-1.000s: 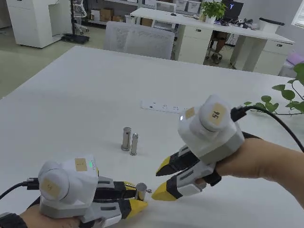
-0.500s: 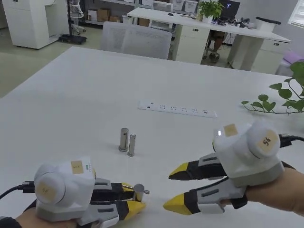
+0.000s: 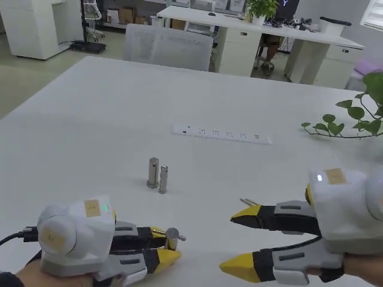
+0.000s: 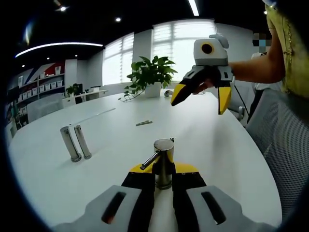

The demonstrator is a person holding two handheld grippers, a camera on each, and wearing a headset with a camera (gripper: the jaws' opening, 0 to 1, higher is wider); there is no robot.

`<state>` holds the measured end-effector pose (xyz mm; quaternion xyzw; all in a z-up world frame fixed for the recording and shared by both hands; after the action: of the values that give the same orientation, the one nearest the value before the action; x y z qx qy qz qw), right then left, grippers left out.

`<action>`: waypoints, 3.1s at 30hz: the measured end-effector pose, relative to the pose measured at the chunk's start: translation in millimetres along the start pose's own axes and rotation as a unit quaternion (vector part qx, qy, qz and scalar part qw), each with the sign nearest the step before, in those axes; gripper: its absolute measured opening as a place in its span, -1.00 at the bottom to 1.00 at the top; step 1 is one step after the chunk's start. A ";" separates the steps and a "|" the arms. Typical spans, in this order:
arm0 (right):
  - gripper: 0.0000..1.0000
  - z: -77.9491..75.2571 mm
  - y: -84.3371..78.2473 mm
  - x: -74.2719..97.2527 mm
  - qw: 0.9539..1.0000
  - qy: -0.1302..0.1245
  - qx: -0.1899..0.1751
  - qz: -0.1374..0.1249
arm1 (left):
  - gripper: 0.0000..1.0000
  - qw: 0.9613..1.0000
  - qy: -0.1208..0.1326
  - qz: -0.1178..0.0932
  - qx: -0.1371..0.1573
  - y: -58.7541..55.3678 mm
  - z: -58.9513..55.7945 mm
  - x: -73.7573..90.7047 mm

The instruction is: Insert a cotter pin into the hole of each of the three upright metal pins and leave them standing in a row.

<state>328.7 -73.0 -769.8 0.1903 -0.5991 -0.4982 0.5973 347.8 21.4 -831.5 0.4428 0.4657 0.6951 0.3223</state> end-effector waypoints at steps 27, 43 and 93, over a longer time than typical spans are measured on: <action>0.31 -4.1 -1.4 15.1 0.998 -0.020 -0.035 -0.052 | -0.81 0.999 0.044 0.002 0.001 2.0 54.3 27.8; 0.29 -12.3 -2.7 11.1 0.997 -0.020 -0.049 -0.051 | -0.81 0.997 0.072 0.024 0.011 -18.3 95.2 37.6; 0.22 -16.9 -1.5 13.6 0.997 -0.026 -0.054 -0.044 | -0.27 0.996 0.066 0.017 0.055 -30.1 92.0 40.5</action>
<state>340.6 -91.1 -767.4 0.1711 -0.5778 -0.5606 0.5680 417.0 100.4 -830.8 0.4209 0.5162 0.7015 0.2536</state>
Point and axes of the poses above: the centre of the closed fingertips' face, and the gripper's own axes: x roughly backward along the fingers, z roughly to its left, y roughly out of its top, the point moved 2 cm from there along x, roughly backward along the fingers, and after that the axes turned 12 degrees about -x, right-handed, at the moved point
